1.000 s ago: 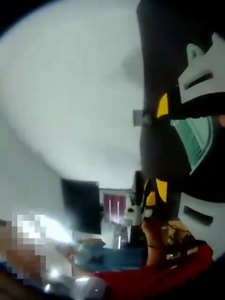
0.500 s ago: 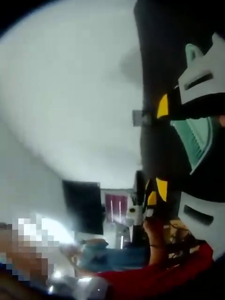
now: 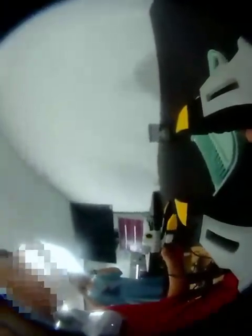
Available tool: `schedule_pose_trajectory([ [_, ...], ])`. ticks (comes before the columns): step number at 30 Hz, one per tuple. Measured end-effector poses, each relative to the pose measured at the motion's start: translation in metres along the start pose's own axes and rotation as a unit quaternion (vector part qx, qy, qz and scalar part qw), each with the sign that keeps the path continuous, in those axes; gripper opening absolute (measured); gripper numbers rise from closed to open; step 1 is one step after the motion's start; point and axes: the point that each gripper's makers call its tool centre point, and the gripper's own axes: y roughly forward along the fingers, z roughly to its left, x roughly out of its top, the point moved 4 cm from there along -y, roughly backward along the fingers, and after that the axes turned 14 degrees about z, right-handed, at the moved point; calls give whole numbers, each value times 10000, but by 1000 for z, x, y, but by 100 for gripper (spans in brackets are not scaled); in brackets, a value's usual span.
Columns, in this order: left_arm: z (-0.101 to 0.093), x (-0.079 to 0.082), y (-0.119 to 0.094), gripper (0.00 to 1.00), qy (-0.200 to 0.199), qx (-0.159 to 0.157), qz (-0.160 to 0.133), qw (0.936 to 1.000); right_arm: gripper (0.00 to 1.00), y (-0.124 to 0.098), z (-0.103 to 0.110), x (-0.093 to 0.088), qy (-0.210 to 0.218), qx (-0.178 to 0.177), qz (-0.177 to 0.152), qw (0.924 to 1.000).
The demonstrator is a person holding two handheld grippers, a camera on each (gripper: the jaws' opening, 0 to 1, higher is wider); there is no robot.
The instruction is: Pick up the broom and sweep the trash on the tabletop into the dustpan.
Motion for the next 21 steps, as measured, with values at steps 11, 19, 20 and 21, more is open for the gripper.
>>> schedule_pose_trajectory([
  [11,1,-2,1,41,25,35,55,10000,48,0,-1,-1,-3,-20,-7,10000],
  [19,1,-3,2,40,48,43,86,9999,48,0,-1,-1,-10,-30,-6,10000],
  [20,1,-3,2,40,55,50,98,9999,48,0,-2,-1,-9,-33,-7,10000],
  [21,2,-4,2,40,70,61,117,9999,48,0,-2,-1,-6,-32,-12,10000],
])
